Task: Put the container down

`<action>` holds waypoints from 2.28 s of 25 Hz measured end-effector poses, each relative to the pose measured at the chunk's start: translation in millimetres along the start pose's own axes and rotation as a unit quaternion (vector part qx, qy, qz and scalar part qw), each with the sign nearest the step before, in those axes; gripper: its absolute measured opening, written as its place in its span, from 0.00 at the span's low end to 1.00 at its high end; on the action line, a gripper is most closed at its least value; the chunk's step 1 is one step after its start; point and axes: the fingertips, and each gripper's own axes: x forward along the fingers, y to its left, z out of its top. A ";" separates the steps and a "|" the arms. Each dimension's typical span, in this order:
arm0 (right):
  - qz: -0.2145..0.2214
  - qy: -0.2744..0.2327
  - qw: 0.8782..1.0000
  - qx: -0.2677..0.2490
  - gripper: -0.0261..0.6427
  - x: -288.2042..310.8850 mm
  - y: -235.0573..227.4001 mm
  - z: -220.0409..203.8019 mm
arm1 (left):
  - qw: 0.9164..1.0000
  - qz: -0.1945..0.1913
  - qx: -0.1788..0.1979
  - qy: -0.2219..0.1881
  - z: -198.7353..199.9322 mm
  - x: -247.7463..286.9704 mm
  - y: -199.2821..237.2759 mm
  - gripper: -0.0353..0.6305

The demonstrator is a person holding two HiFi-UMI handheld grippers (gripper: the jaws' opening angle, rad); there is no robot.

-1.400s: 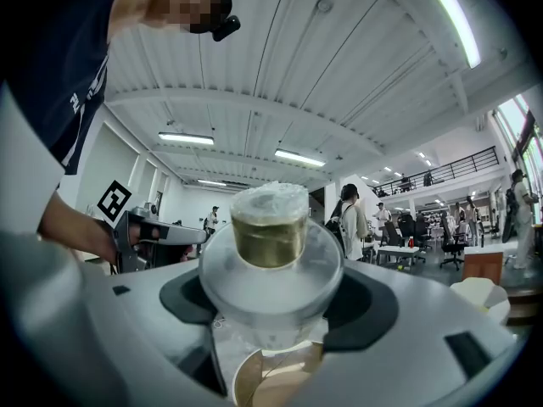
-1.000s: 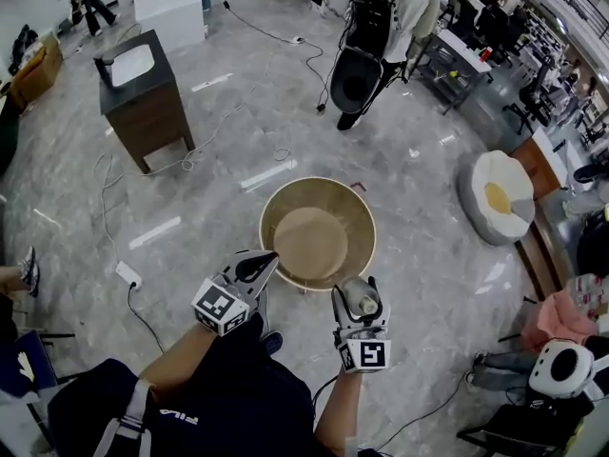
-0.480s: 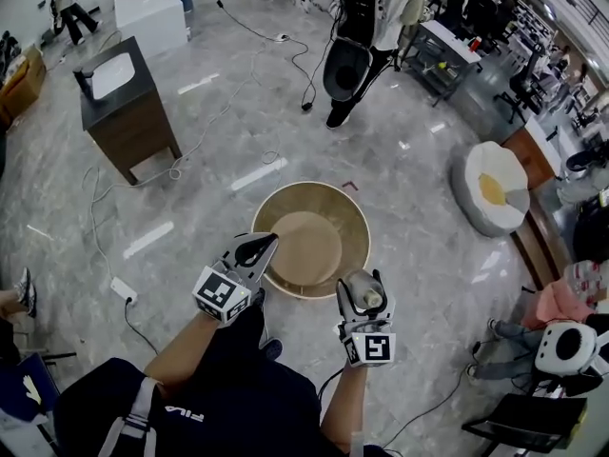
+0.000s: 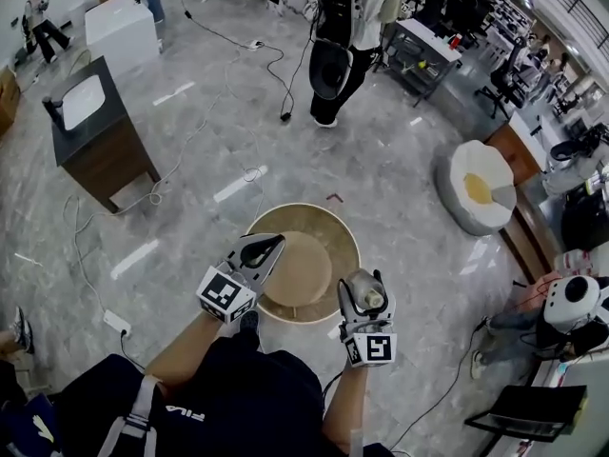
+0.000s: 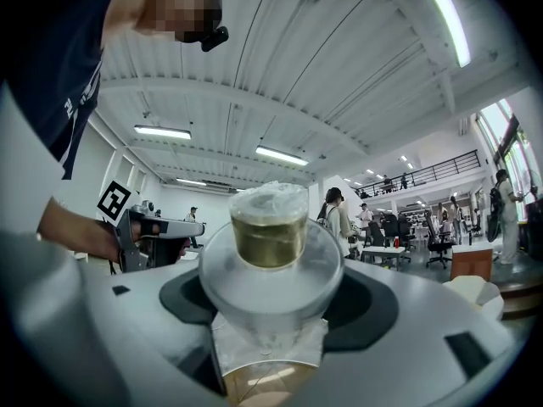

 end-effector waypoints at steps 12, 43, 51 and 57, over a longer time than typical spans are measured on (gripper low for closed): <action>0.002 0.000 1.000 -0.001 0.55 39.2 -28.7 -1.8 | 1.000 0.005 0.000 0.014 -12.2 48.8 23.0 0.09; 0.087 0.056 0.995 0.008 0.55 93.0 -80.9 -163.3 | 0.997 0.066 0.031 0.039 -96.6 104.9 38.5 0.09; 0.095 0.081 0.992 0.006 0.55 119.5 -84.7 -271.8 | 0.996 0.069 0.041 0.035 -153.0 104.8 52.3 0.09; 0.088 0.105 0.991 -0.005 0.55 141.2 -94.3 -385.3 | 0.995 0.089 0.047 0.029 -217.5 103.7 69.8 0.09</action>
